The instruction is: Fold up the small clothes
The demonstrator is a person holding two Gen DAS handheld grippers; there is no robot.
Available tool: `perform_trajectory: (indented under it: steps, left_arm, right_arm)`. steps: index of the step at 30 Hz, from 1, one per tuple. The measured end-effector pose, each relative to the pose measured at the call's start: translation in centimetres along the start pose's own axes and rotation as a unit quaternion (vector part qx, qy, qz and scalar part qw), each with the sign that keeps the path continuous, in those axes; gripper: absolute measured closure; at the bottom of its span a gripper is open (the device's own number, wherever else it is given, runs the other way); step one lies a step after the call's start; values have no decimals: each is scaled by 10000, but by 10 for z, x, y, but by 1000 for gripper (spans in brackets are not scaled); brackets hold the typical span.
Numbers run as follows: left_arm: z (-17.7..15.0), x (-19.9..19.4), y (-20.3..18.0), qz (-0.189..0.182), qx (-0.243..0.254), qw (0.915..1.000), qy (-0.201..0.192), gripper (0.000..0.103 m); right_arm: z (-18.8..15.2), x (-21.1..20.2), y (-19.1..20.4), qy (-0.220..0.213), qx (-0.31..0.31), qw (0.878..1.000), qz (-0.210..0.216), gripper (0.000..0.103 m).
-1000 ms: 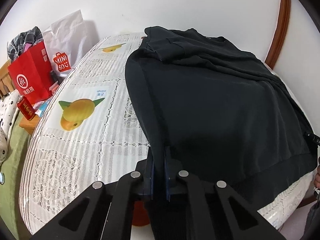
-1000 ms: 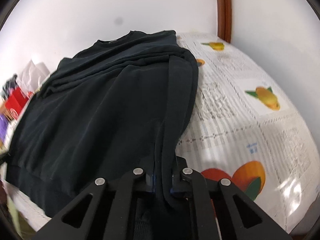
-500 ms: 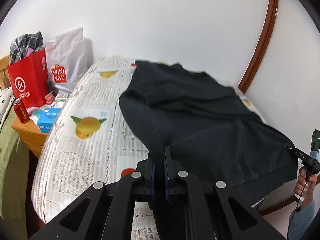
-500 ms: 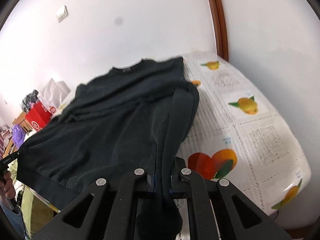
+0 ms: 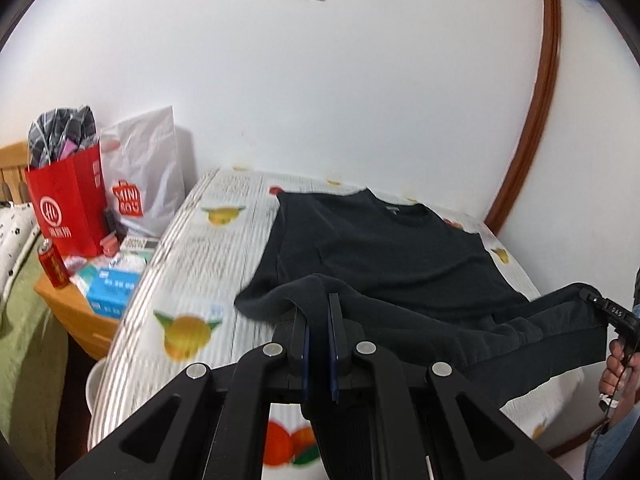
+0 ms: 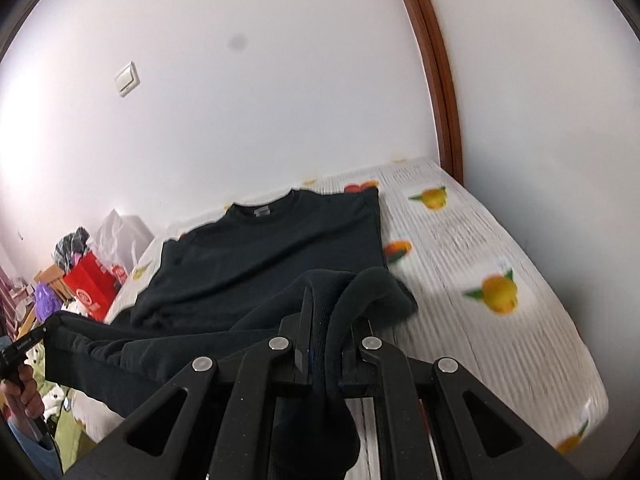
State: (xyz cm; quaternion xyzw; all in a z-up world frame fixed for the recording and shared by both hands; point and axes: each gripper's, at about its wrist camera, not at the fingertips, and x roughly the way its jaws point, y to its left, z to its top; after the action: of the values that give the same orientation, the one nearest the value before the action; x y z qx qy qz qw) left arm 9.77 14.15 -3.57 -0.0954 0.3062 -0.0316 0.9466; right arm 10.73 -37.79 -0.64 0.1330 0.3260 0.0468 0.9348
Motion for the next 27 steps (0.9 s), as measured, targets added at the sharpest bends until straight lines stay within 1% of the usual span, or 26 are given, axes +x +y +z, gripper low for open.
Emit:
perform_trajectory:
  steps: [2, 8, 13, 20, 22, 27]
  left_arm:
    - [13, 13, -6, 148, 61, 9999, 33, 96]
    - [45, 56, -13, 352, 109, 9993, 93, 96]
    - [60, 96, -17, 571, 235, 9979, 186, 96]
    - [63, 150, -13, 831, 262, 9947, 542, 95]
    - [62, 165, -12, 941, 290, 9928, 684, 95]
    - [59, 190, -8, 1040, 287, 9900, 909, 95]
  right_arm:
    - [11, 11, 4, -15, -34, 10000, -47, 97]
    - [48, 61, 7, 26, -37, 9999, -164, 97]
    - [67, 105, 8, 203, 59, 9996, -170, 96]
    - [72, 167, 10, 529, -122, 9978, -390, 96]
    - [69, 181, 9, 604, -165, 9970, -453, 96]
    - [63, 211, 3, 817, -193, 9948, -574, 96]
